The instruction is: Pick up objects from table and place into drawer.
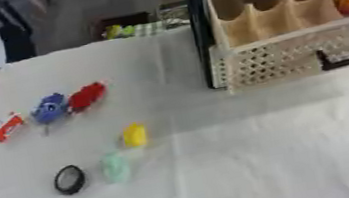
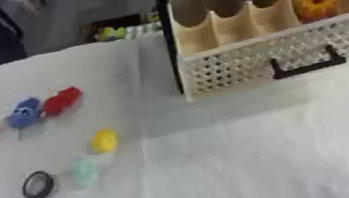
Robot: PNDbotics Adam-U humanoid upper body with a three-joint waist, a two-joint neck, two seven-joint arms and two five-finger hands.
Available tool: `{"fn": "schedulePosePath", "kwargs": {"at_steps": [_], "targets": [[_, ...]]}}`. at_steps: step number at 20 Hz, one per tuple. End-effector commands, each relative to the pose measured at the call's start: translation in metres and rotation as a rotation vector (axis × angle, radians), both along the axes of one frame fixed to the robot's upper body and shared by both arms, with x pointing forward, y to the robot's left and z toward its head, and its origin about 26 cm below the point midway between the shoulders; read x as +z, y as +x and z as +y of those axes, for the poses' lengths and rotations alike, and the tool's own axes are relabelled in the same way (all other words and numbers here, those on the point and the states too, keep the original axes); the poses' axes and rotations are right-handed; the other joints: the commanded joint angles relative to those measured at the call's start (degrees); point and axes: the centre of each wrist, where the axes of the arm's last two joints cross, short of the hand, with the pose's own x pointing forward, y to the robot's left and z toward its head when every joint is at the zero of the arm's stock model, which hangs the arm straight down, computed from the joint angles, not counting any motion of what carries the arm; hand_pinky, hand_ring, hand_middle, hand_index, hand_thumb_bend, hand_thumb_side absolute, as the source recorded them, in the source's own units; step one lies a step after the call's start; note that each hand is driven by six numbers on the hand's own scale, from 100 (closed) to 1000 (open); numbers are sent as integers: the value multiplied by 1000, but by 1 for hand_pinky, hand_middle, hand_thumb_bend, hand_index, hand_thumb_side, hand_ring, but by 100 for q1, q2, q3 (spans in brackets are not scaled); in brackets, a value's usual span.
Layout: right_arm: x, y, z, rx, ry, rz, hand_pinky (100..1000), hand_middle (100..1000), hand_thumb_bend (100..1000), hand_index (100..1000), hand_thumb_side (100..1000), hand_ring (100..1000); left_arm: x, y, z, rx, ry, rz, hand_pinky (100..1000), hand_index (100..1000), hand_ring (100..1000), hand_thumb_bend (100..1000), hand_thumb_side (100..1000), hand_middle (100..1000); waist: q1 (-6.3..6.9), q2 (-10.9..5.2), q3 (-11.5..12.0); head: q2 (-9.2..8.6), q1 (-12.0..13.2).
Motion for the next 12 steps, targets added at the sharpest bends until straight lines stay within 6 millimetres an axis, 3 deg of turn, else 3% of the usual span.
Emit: {"fn": "schedulePosePath", "kwargs": {"at_steps": [1, 7, 12], "targets": [[8, -5, 0, 2, -14, -31, 567, 448, 146, 766, 968, 580, 20, -6, 11, 76, 158, 2, 399, 872, 575, 100, 489, 691, -1, -113, 9, -26, 4], [7, -4, -1, 4, -8, -31, 567, 447, 144, 766, 969, 579, 43, -10, 19, 212, 403, 57, 418, 901, 596, 100, 412, 706, 29, -86, -13, -35, 49], [7, -4, -1, 0, -10, -30, 567, 444, 143, 765, 969, 576, 59, -12, 19, 285, 605, 77, 440, 928, 615, 100, 462, 720, 49, -48, -21, -9, 95]]}}
